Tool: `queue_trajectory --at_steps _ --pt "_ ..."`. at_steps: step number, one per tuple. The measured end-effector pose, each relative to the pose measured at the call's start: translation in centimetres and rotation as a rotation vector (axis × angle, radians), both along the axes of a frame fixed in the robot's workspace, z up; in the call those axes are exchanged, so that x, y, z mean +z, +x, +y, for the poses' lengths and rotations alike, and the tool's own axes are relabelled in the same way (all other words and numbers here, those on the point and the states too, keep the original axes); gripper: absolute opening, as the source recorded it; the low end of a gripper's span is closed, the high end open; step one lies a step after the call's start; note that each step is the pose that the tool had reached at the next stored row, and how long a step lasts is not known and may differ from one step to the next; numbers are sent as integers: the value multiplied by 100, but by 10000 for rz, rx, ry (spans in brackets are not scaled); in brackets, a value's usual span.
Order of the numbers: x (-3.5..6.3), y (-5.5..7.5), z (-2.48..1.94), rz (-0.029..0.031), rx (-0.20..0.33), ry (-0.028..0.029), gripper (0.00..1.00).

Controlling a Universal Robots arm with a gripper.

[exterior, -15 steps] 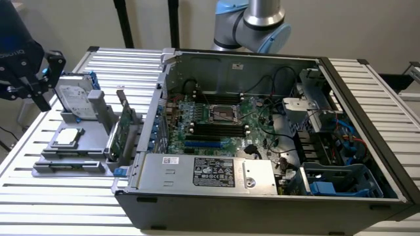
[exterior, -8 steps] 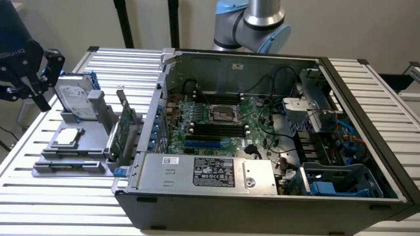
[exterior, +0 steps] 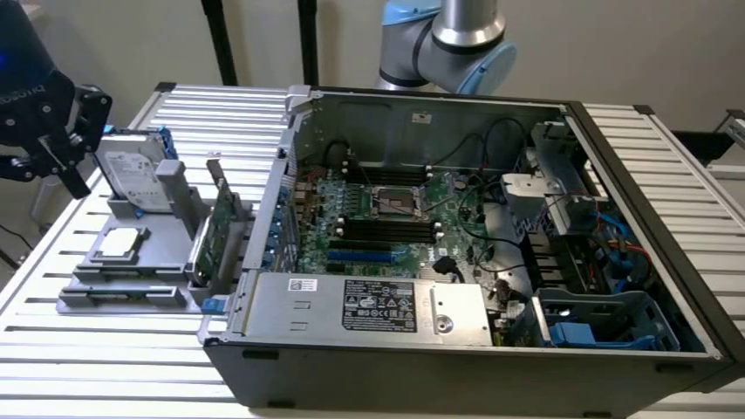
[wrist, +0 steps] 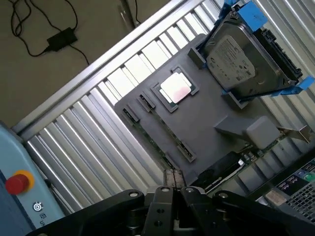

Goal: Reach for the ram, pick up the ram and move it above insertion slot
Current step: 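Pick up the ram and move it above insertion slot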

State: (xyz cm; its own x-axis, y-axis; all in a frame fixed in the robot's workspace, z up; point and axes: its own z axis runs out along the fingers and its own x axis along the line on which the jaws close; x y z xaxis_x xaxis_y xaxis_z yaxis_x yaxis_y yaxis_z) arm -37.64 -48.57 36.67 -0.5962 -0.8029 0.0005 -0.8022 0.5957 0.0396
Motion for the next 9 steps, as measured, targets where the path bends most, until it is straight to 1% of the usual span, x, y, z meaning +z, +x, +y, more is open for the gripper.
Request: queue_trajectory --at_steps 9 --pt "0 1 0 0 1632 0 11"
